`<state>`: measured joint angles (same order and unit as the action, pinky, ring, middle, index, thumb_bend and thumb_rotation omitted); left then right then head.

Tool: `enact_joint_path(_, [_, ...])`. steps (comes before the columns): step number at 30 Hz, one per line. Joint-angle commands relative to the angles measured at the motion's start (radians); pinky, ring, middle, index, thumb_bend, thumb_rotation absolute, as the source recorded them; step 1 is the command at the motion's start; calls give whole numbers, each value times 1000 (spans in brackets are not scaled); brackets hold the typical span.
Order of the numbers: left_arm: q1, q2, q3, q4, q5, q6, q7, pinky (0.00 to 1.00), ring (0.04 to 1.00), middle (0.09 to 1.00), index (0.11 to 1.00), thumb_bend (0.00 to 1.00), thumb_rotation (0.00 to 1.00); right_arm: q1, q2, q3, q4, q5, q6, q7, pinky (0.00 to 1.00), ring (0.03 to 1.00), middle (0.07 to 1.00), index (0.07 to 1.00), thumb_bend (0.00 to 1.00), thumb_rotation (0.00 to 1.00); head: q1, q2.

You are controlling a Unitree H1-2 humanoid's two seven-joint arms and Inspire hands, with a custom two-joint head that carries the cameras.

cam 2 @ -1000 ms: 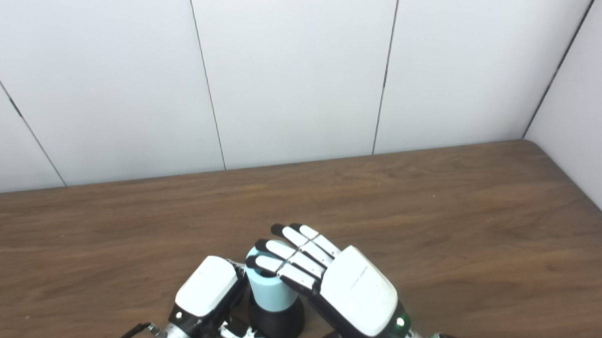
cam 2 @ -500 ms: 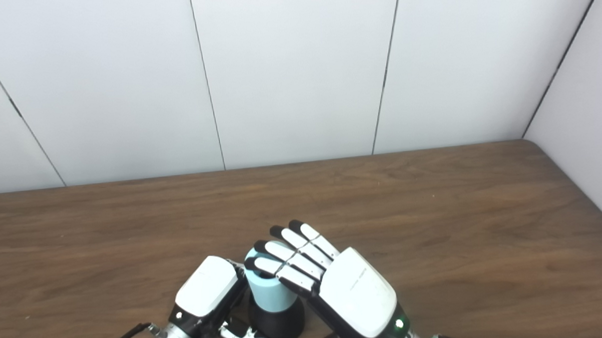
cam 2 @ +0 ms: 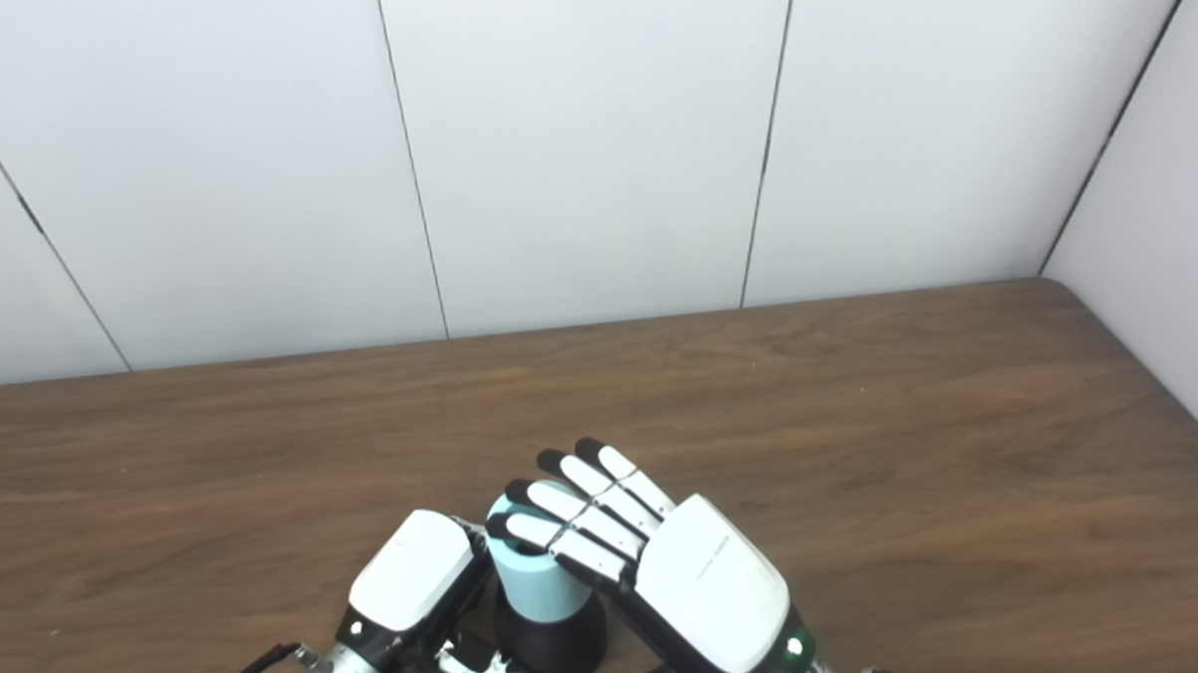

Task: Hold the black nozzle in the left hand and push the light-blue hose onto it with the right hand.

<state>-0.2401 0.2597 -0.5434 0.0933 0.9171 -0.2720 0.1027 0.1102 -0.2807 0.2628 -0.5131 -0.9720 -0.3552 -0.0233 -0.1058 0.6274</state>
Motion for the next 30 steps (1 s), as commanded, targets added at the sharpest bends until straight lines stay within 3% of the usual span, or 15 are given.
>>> enact_joint_path(1, [40,12,-15,42,13,2,-22,96,140,471,479,525,0,29,-24,14,24,-30,1,59,970,946,864,802,778,703,0,0])
enact_joint_path(30, [36,11,-16,43,14,4,-28,95,135,471,479,525,0,40,-30,20,39,-27,-1,50,934,923,851,787,786,705,0,-3])
